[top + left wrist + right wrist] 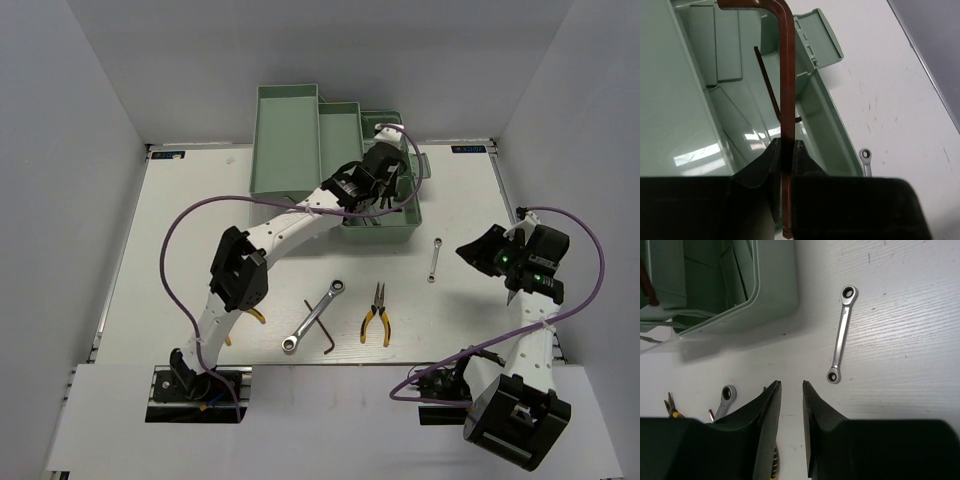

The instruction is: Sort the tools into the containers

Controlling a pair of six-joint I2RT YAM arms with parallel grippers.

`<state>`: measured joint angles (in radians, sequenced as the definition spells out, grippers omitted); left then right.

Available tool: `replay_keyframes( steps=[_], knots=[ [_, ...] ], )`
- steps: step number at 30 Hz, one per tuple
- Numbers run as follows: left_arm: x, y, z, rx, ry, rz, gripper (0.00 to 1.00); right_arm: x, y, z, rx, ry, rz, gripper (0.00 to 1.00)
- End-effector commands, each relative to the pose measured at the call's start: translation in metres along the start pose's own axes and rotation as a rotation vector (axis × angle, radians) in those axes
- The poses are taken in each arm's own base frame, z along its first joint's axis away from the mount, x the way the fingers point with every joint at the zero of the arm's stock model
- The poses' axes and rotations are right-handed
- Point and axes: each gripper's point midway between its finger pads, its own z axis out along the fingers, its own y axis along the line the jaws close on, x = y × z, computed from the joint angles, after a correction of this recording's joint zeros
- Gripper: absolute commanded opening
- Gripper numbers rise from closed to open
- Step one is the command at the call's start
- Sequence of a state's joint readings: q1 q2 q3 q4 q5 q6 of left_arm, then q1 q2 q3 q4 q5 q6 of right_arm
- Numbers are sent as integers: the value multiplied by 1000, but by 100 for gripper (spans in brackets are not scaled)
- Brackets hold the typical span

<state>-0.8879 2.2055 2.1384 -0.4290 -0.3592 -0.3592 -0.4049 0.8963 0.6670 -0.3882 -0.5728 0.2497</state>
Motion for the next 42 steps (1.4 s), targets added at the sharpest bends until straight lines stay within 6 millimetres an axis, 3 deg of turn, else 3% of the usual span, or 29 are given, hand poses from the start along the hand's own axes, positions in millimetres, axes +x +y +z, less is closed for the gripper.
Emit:
replay_keyframes(
  steps=[1, 6, 9, 10, 13, 16, 18, 20, 21, 22, 24, 25, 27, 28, 29, 30, 31, 32, 33, 34, 35, 36, 37, 38, 39, 40, 41, 42],
  knots=[
    [-23, -14, 15, 34, -101, -71, 0, -1, 6, 0, -44, -11, -17, 31],
    [-25, -5, 34, 7, -132, -98, 2, 9, 14, 3, -122, 31, -42, 44],
    [-22, -3, 43, 10, -133, -101, 35, 16, 22, 3, -193, 61, -63, 49],
    [-22, -4, 43, 18, -130, -101, 55, 17, 24, 4, -208, 71, -71, 51],
    [-25, -9, 42, 42, -130, -93, 73, 22, 36, 1, -292, 95, -97, 51],
    [-38, -17, 28, 95, -140, -80, 77, 28, 51, -3, -382, 125, -143, 51],
    [-57, -20, 9, 127, -163, -71, 77, 35, 62, -5, -442, 162, -187, 51],
    [-60, -36, -11, 174, -168, -40, 78, 40, 67, -3, -478, 180, -248, 49],
    [-80, -42, -36, 231, -192, -37, 78, 44, 74, -5, -515, 192, -282, 49],
    [-72, -42, -43, 252, -172, -30, 78, 48, 80, -6, -541, 207, -305, 49],
    [-75, -51, -73, 311, -182, -18, 73, 53, 94, -12, -615, 232, -361, 46],
    [-82, -42, -103, 319, -204, -24, 69, 51, 103, -13, -653, 231, -426, 44],
    [-83, -35, -137, 345, -225, -27, 45, 57, 116, -17, -723, 272, -437, 36],
    [-55, -22, -143, 328, -175, -13, 31, 59, 136, -21, -791, 287, -514, 31],
    [-75, -8, -185, 326, -230, -30, 18, 68, 137, -20, -799, 341, -513, 26],
    [-70, 6, -199, 300, -233, -15, 7, 79, 147, -20, -821, 381, -572, 19],
    [-32, 26, -202, 253, -152, 9, 7, 88, 161, -21, -858, 408, -635, 16],
    [-44, 46, -239, 226, -211, -11, 9, 96, 157, -13, -814, 444, -666, 15],
    [-8, 64, -240, 185, -147, 10, 16, 113, 160, -9, -802, 492, -733, 15],
    [5, 77, -250, 160, -131, 16, 28, 126, 164, -1, -771, 510, -803, 13],
    [27, 96, -260, 108, -77, 11, 42, 149, 165, 0, -777, 588, -829, 13],
    [47, 111, -278, 94, -62, -24, 62, 157, 167, 2, -770, 607, -857, 14],
    [62, 119, -285, 85, -37, -38, 66, 176, 163, 12, -691, 644, -954, 16],
    [96, 135, -289, 44, 38, -30, 68, 183, 161, 16, -661, 675, -978, 16],
    [105, 140, -297, 38, 51, -65, 70, 180, 150, 30, -535, 652, -1040, 18],
    [106, 148, -310, 37, 26, -94, 70, 200, 168, 24, -583, 673, -1102, 20],
    [126, 156, -313, 17, 69, -94, 70, 207, 171, 23, -564, 692, -1091, 21],
    [130, 159, -318, 15, 71, -124, 70, 214, 170, 28, -524, 710, -1100, 22]
  ],
)
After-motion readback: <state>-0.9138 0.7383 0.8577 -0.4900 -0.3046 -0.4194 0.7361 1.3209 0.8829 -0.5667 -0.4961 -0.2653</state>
